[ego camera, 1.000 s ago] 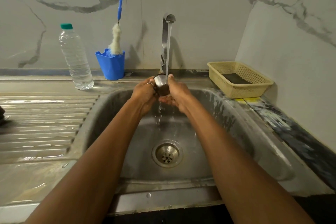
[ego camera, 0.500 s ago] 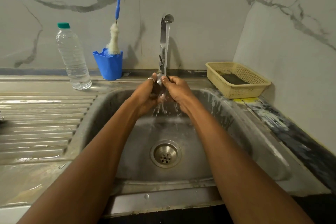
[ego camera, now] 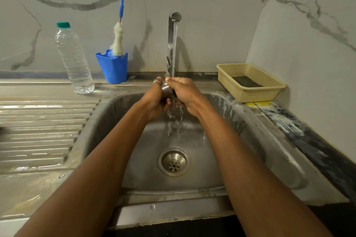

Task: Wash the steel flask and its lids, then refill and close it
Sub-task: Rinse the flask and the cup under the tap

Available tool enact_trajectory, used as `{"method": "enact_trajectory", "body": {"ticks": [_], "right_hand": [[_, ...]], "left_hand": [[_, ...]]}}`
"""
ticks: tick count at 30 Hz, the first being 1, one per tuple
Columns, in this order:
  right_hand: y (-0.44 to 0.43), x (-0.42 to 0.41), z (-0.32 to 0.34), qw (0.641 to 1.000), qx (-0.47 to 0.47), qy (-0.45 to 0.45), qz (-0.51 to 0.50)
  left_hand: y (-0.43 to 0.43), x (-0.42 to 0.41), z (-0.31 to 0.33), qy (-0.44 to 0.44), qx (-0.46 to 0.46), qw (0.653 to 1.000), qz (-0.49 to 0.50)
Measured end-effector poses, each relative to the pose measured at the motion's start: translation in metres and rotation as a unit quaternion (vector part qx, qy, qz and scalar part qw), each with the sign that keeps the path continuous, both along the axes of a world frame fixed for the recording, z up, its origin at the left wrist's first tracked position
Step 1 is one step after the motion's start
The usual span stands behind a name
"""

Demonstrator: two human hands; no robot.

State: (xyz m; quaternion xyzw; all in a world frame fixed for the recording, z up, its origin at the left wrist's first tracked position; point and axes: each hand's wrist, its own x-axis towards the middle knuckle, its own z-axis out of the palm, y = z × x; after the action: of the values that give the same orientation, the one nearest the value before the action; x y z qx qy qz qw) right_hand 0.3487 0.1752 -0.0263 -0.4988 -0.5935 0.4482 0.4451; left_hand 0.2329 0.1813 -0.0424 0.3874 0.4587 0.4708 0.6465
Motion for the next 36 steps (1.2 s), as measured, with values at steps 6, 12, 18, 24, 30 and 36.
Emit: {"method": "enact_trajectory", "body": {"ticks": [6,12,18,24,30,36], "right_hand": [[0.006,0.001,0.006,0.99,-0.052,0.056,-0.115],[0.006,0.003,0.007,0.99,-0.071,0.08,-0.089],[0.006,-0.004,0.001,0.995,-0.017,-0.074,-0.066],[0.013,0.0,0.003,0.986,-0.068,0.03,-0.149],[-0.005,-0.009,0.004,0.983,0.081,-0.162,0.013],[-0.001,-0.01,-0.007,0.855,0.187,-0.481,-0.045]], "left_hand": [[-0.009,-0.003,-0.009,0.253,0.212,0.944,0.019],[-0.003,0.005,-0.012,0.179,0.175,0.967,0.04],[0.001,-0.004,-0.013,0.097,0.034,0.995,-0.007],[0.002,0.0,-0.024,0.244,0.178,0.953,0.019],[-0.002,-0.001,-0.007,-0.047,0.046,0.997,0.044],[-0.01,-0.006,0.0,-0.106,-0.048,0.991,0.067]]}}
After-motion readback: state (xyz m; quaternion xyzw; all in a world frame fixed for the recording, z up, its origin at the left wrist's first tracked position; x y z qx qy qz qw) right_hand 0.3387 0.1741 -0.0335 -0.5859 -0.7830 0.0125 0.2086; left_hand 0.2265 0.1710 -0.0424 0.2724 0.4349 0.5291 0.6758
